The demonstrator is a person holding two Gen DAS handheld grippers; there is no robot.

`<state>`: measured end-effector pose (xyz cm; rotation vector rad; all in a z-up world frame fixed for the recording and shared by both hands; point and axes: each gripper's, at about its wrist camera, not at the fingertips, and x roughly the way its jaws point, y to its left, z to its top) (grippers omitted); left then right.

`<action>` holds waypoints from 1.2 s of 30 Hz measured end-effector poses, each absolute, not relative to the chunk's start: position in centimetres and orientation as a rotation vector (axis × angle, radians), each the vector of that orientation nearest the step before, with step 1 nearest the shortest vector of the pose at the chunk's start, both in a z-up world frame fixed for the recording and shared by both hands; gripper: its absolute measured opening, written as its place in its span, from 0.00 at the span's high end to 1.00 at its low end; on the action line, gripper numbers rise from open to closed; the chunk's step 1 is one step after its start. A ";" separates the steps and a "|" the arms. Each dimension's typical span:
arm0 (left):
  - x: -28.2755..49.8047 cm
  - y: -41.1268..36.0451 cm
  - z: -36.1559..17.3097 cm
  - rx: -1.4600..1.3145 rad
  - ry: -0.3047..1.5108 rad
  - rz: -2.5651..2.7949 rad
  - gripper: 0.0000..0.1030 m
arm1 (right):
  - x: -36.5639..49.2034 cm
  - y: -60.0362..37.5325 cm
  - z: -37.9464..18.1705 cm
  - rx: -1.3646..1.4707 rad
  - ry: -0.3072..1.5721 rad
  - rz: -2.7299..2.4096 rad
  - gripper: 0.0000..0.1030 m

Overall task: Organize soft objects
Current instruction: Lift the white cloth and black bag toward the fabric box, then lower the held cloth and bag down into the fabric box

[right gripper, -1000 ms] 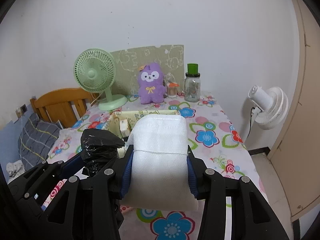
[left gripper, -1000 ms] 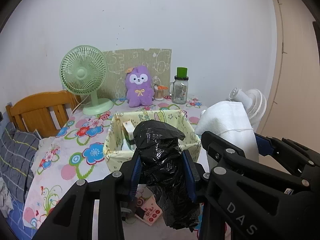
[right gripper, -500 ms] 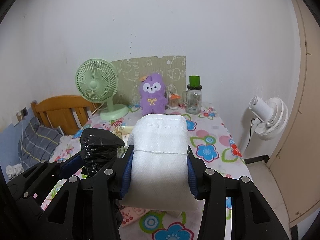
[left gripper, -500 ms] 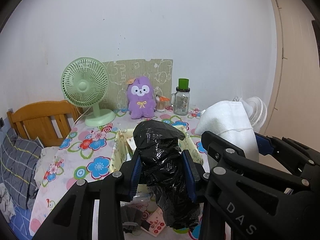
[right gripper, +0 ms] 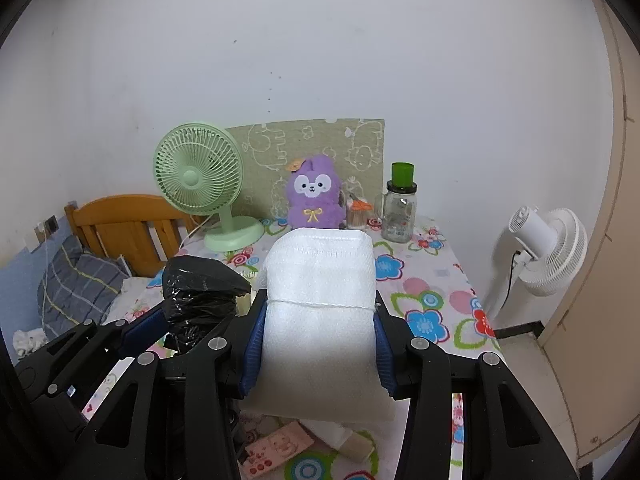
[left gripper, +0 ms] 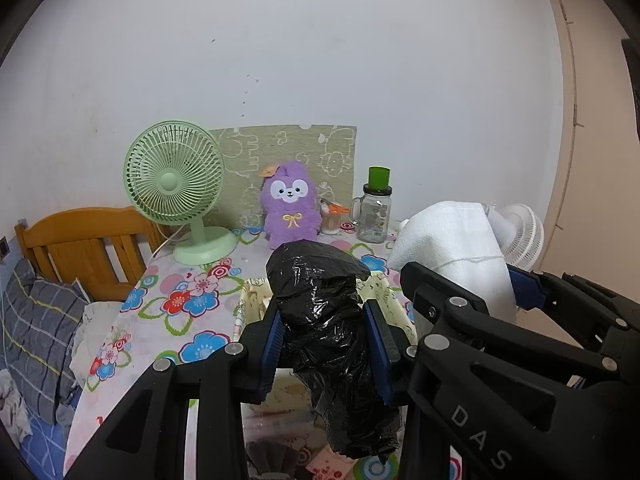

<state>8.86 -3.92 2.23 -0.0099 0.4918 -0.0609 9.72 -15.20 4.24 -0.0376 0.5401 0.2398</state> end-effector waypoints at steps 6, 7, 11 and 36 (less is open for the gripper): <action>10.6 -3.5 1.9 -0.019 0.502 -0.052 0.62 | 11.7 -14.7 4.0 -0.039 0.548 0.238 0.52; 10.8 -3.4 1.8 -0.021 0.503 -0.051 0.62 | 12.0 -14.7 4.0 -0.040 0.550 0.237 0.52; 11.8 -3.1 1.6 -0.024 0.508 -0.045 0.62 | 13.2 -14.2 3.8 -0.045 0.557 0.241 0.52; 18.3 -2.1 -2.2 -0.046 0.592 -0.037 0.62 | 20.1 -13.2 -0.3 -0.030 0.636 0.254 0.52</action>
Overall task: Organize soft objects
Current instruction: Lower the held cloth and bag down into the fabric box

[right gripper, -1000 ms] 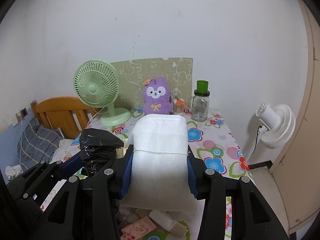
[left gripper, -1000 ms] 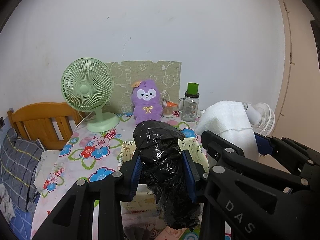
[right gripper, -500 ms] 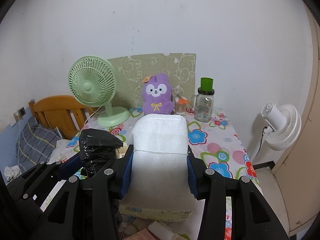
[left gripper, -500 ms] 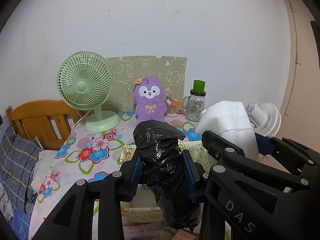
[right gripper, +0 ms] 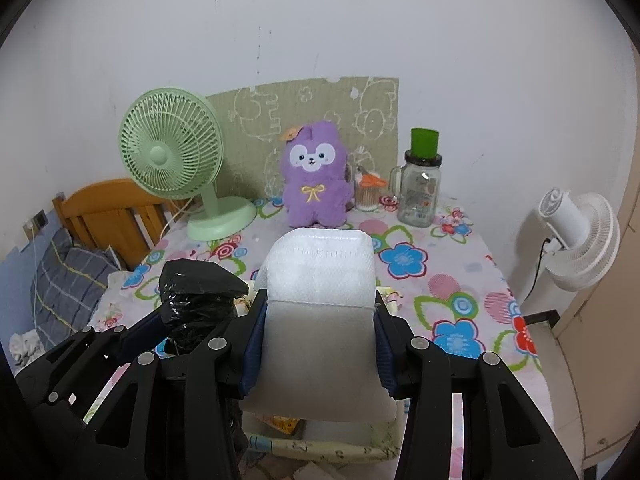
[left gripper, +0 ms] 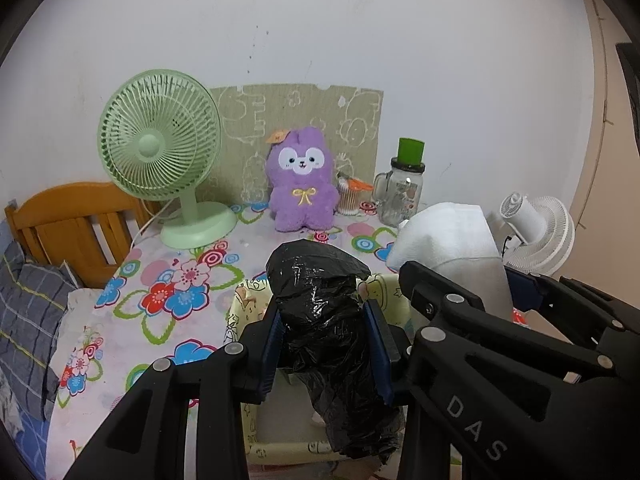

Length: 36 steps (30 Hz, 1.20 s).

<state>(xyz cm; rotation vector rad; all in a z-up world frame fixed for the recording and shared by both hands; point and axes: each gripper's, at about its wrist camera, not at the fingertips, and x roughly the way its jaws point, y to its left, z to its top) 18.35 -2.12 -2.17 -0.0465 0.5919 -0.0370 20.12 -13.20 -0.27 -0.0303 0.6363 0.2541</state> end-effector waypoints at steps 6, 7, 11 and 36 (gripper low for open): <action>20.0 -1.8 -3.9 -0.062 0.631 -0.050 0.61 | 21.9 -12.8 -1.9 -0.028 0.670 0.257 0.52; 20.3 -1.8 -4.1 -0.064 0.639 -0.048 0.61 | 22.3 -12.7 -2.3 -0.030 0.678 0.256 0.52; 21.1 -1.4 -5.1 -0.076 0.660 -0.037 0.58 | 23.3 -12.6 -3.3 -0.034 0.704 0.257 0.52; 22.6 -1.5 -7.6 -0.039 0.731 -0.021 0.23 | 25.8 -12.4 -7.1 -0.060 0.783 0.237 0.32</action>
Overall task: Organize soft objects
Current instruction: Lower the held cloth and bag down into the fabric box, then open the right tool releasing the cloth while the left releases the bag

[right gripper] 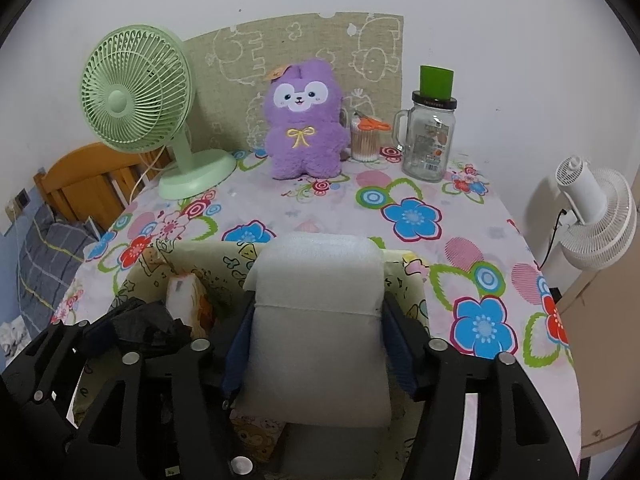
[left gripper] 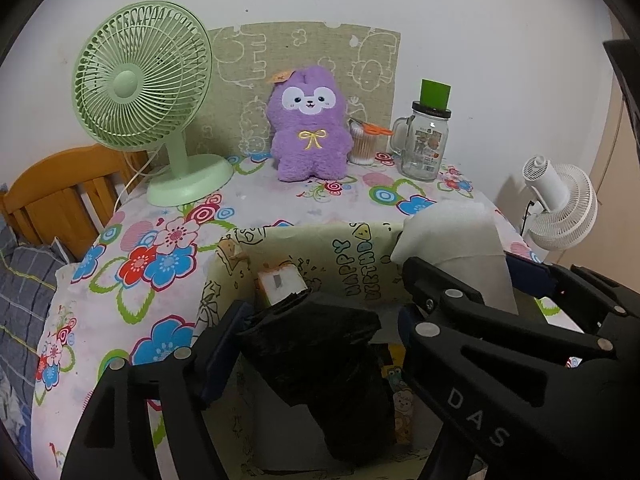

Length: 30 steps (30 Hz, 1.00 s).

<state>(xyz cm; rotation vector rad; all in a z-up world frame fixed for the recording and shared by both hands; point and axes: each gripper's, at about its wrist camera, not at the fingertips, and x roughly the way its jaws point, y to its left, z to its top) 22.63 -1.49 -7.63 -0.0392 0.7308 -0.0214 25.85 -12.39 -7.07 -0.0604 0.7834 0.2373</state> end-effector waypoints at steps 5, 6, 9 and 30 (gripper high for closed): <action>22.2 -1.7 -7.4 -0.030 0.718 -0.028 0.19 | 25.6 -12.4 -6.8 -0.062 0.777 0.249 0.23; 22.1 -1.7 -7.3 -0.030 0.716 -0.029 0.18 | 25.4 -12.3 -6.7 -0.072 0.772 0.249 0.23; 21.7 -1.8 -7.0 -0.028 0.706 -0.028 0.17 | 25.1 -12.2 -6.4 -0.077 0.764 0.253 0.22; 17.7 -2.5 -4.5 -0.018 0.630 -0.049 0.10 | 20.8 -13.1 -3.5 -0.063 0.691 0.240 0.15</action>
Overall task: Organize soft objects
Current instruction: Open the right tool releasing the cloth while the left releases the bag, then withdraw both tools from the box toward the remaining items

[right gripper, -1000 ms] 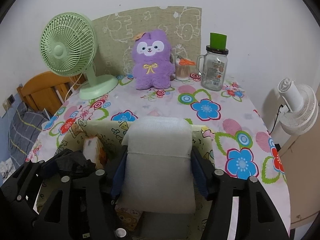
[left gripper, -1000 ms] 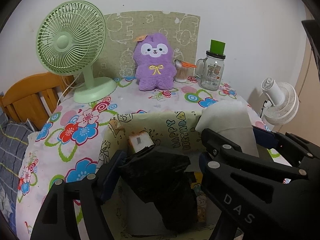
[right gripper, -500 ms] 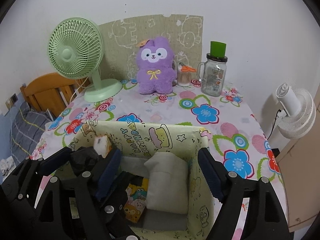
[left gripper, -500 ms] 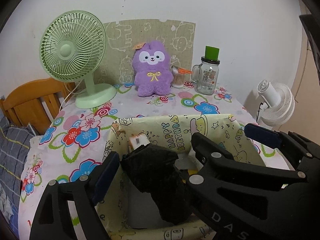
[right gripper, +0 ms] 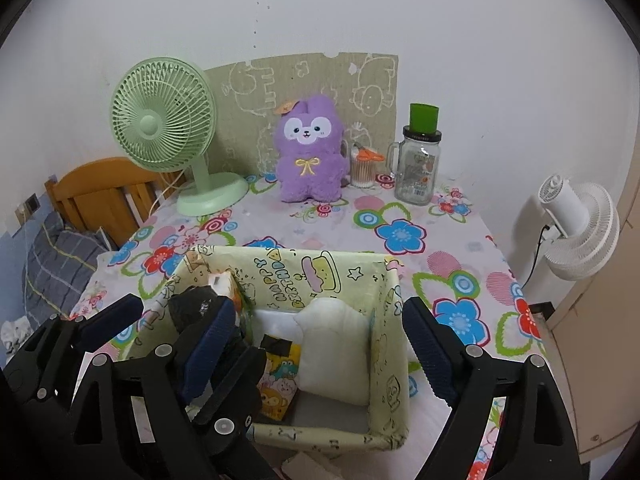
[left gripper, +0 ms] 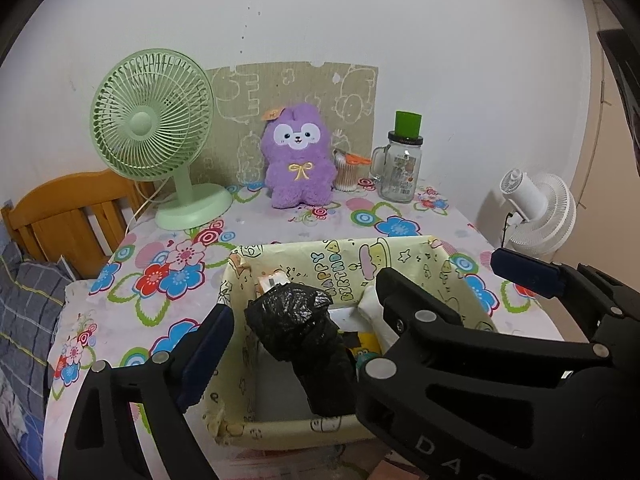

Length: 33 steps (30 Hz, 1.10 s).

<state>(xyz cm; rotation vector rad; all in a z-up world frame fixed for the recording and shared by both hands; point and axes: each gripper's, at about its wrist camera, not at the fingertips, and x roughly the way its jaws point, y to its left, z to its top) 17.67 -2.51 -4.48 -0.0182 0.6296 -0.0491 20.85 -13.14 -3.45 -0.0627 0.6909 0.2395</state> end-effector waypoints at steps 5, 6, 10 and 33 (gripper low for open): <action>16.6 -2.8 -4.1 -0.005 0.614 -0.048 0.09 | 19.8 -13.4 -3.0 -0.064 0.678 0.235 0.12; 16.4 -2.9 -4.1 -0.004 0.611 -0.049 0.09 | 19.5 -13.5 -2.9 -0.064 0.675 0.233 0.12; 15.6 -3.1 -3.8 -0.003 0.601 -0.050 0.09 | 18.7 -13.7 -2.6 -0.064 0.664 0.230 0.11; 10.7 -4.1 -2.8 0.006 0.540 -0.064 0.09 | 13.6 -14.8 -1.0 -0.066 0.598 0.214 0.11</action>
